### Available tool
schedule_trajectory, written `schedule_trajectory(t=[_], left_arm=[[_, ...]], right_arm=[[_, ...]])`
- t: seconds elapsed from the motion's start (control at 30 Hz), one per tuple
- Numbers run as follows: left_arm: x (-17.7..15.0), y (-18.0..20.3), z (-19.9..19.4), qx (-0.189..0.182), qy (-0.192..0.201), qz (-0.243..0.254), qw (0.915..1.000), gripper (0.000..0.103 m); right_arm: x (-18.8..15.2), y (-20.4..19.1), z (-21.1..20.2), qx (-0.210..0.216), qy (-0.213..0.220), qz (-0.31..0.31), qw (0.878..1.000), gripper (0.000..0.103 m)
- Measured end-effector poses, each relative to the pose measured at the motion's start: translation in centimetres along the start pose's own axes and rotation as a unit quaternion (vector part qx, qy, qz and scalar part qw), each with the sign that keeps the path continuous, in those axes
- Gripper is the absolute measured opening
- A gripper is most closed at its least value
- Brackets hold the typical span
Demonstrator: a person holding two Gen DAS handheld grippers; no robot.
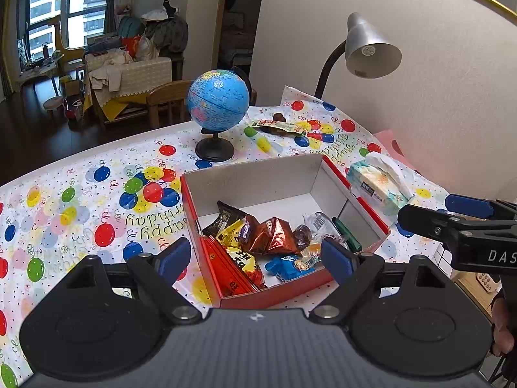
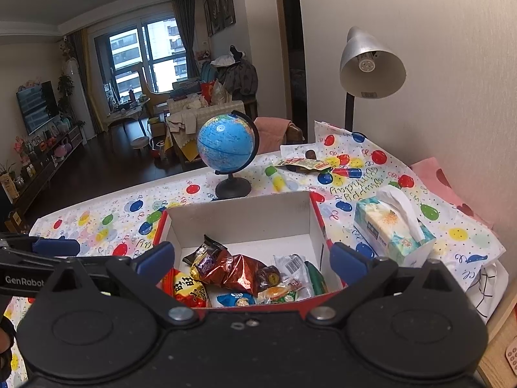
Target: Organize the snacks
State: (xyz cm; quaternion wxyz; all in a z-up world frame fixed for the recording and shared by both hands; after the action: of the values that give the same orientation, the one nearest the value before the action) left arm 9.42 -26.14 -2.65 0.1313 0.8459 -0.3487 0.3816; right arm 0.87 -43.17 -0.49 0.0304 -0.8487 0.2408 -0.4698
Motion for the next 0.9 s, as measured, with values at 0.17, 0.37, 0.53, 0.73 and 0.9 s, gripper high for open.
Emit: schedule_trajectory(t=[0.17, 0.37, 0.53, 0.73, 0.9], left_arm=[[0.01, 0.01, 0.08, -0.001, -0.001, 0.0, 1.0, 0.088], [0.03, -0.22, 0.42, 0.0, -0.005, -0.004, 1.0, 0.088], [0.06, -0.31, 0.5, 0.0, -0.006, -0.006, 1.0, 0.088], [0.16, -0.42, 0.66, -0.002, -0.007, -0.005, 1.0, 0.088], [0.15, -0.41, 0.65, -0.002, -0.007, -0.005, 1.0, 0.088]], right_arm=[[-0.03, 0.03, 0.13, 0.001, -0.002, 0.002, 1.0, 0.103], [-0.13, 0.16, 0.31, 0.001, -0.005, 0.003, 1.0, 0.103], [-0.3, 0.25, 0.52, 0.0, -0.008, 0.002, 1.0, 0.103], [-0.46, 0.27, 0.59, 0.0, -0.009, 0.002, 1.0, 0.103], [-0.4, 0.28, 0.67, -0.001, -0.01, 0.003, 1.0, 0.103]])
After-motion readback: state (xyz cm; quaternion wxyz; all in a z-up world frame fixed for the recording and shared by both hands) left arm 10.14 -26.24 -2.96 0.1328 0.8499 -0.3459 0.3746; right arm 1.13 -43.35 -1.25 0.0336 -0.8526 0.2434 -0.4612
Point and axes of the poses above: each gripper's, at about its wrist camera, not at the fingertips, and z roughly the way its jaws point, y to its right, x to its top, the point moved 5 cm from there along z, roughly the way its jaws point, and after that the axes turned 15 degrees about z, right-handed, at the moved point
